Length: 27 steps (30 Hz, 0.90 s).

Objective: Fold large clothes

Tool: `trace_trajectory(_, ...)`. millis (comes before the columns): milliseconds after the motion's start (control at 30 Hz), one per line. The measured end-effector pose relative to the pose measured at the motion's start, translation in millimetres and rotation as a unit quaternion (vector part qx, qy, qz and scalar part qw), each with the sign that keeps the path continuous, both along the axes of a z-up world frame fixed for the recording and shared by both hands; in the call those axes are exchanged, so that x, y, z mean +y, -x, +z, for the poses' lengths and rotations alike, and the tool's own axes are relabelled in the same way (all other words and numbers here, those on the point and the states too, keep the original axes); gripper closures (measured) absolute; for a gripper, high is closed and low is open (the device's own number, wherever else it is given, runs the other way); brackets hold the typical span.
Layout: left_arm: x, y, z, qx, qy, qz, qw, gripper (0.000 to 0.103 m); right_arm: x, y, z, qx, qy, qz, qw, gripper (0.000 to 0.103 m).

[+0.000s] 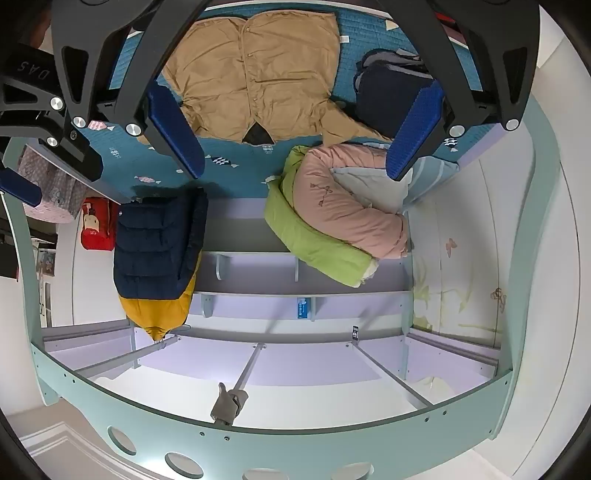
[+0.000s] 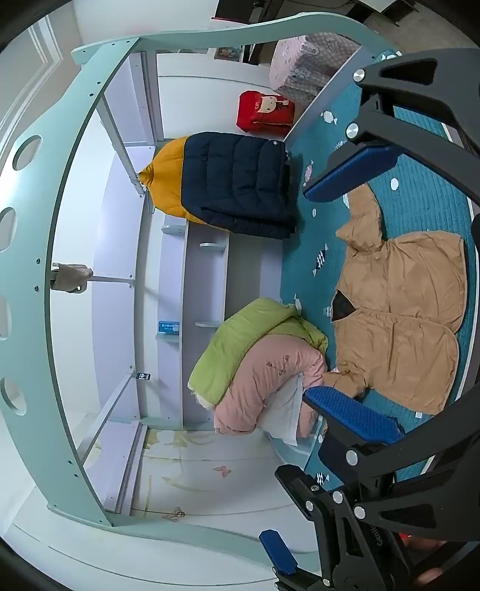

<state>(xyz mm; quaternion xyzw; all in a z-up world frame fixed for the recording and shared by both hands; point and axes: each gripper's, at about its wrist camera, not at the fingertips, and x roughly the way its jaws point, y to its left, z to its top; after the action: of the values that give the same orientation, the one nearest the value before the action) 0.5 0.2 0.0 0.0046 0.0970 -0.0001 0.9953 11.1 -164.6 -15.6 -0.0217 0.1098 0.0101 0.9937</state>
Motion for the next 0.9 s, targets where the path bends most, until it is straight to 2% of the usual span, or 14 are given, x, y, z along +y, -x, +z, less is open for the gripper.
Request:
trace_trajectory(367, 0.1, -4.1, -3.1, 0.001, -0.002, 0.001, 1.0000, 0.004, 9.8, -0.1, -3.9, 0.000, 0.001, -0.002, 1.000, 0.007)
trace_trajectory(900, 4.7, -4.2, -3.5, -0.002, -0.003, 0.002, 1.0000, 0.004, -0.5, -1.2, -3.0, 0.003, -0.009, 0.002, 1.000, 0.007)
